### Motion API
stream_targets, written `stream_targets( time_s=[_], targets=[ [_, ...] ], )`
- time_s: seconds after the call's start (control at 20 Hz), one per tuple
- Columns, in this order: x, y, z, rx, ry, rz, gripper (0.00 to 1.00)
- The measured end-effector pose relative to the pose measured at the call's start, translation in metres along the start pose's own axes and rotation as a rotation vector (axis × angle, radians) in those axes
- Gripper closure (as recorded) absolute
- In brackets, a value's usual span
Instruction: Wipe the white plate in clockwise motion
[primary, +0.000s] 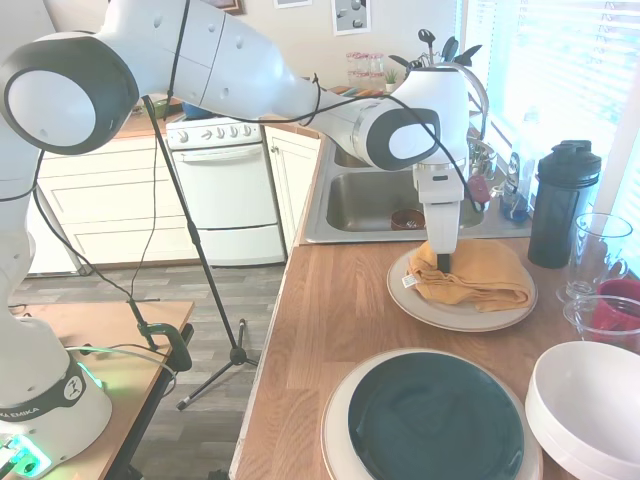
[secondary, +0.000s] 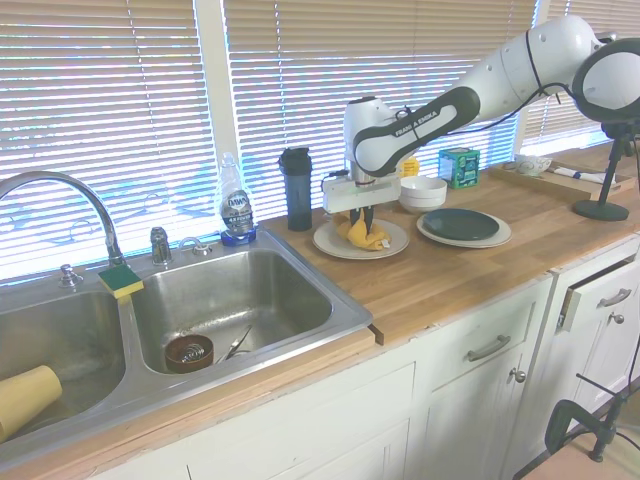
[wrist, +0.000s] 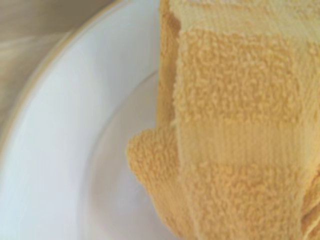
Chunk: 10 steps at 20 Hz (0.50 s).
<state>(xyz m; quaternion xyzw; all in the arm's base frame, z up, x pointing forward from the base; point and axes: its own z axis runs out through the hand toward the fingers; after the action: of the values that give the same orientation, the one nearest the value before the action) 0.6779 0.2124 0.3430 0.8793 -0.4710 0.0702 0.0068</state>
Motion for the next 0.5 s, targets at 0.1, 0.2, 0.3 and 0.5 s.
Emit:
stream_targets(
  time_s=[0.1, 0.2, 0.3, 0.5],
  targets=[
    [0.009, 0.003, 0.000, -0.003, 0.007, 0.007, 1.00],
    [0.017, 0.007, 0.000, -0.008, 0.012, 0.013, 1.00],
    [0.021, 0.013, -0.002, -0.013, 0.015, 0.015, 1.00],
    [0.019, 0.036, -0.010, -0.028, 0.021, 0.007, 1.00]
  ],
)
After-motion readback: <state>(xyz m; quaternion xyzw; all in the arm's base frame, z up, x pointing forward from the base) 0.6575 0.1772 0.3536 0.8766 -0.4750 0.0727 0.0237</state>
